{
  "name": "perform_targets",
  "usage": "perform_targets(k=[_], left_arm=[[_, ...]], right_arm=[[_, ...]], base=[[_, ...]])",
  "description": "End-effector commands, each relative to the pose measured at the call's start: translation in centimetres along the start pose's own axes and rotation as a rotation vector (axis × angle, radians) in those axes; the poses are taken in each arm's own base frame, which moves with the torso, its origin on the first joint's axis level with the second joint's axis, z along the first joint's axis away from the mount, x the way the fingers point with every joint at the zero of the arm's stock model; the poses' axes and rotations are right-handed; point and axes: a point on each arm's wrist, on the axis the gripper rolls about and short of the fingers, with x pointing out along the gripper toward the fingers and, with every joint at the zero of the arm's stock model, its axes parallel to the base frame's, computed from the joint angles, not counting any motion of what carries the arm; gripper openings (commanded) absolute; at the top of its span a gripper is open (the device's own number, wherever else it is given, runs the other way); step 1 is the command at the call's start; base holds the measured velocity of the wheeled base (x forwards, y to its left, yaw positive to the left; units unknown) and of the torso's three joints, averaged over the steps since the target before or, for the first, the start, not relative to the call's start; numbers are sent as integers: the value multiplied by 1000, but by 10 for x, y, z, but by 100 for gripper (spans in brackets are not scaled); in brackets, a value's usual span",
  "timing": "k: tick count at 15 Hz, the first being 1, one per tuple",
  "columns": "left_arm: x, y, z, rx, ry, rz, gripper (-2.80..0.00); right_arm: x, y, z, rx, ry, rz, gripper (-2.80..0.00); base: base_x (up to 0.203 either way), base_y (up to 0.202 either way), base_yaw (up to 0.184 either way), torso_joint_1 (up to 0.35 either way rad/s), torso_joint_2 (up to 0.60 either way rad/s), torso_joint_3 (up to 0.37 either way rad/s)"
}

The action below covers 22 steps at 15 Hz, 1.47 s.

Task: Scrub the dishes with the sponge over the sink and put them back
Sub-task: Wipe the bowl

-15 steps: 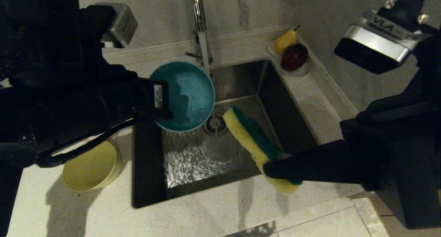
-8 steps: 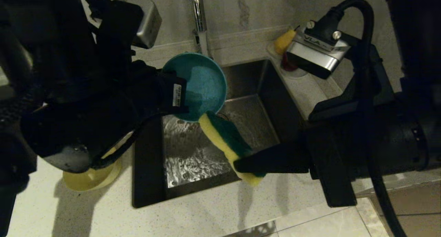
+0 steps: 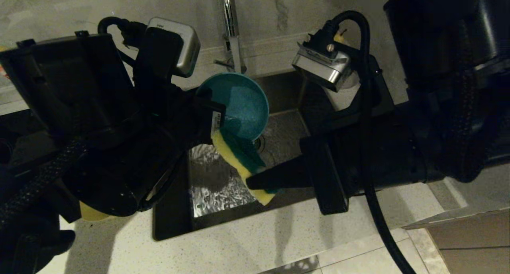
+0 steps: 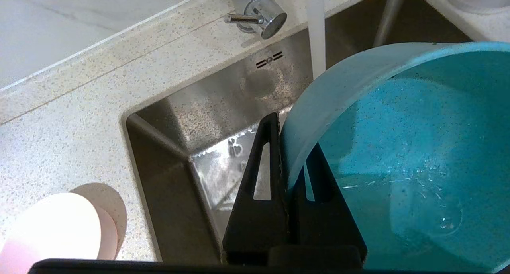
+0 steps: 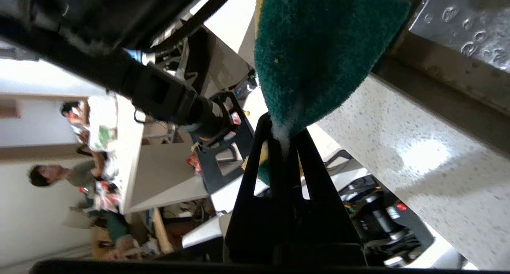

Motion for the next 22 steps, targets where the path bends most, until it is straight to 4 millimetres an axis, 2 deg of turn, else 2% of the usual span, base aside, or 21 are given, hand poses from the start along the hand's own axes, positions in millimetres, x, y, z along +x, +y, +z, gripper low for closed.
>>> perform_targets(k=[1, 5, 9, 15, 17, 22], left_arm=[[-3, 2, -2, -1, 1, 4, -280], [-10, 9, 4, -14, -18, 6, -280], [-14, 11, -2, -12, -8, 0, -280], [-14, 12, -7, -11, -2, 14, -280], [-12, 15, -4, -22, -8, 30, -280], [-12, 21, 5, -50, -20, 87, -280]], right_arm=[[14, -5, 3, 24, 16, -7, -280], [24, -10, 12, 35, -30, -91, -280], [24, -10, 15, 52, -46, -100, -280], [3, -2, 16, 42, -79, -88, -280], [-7, 0, 12, 40, -82, -88, -280], [-17, 5, 13, 34, -102, -73, -280]], base=[[0, 0, 0, 0, 0, 0], [0, 0, 0, 0, 0, 0], [0, 0, 0, 0, 0, 0], [0, 0, 0, 0, 0, 0], [0, 0, 0, 0, 0, 0], [0, 0, 0, 0, 0, 0]])
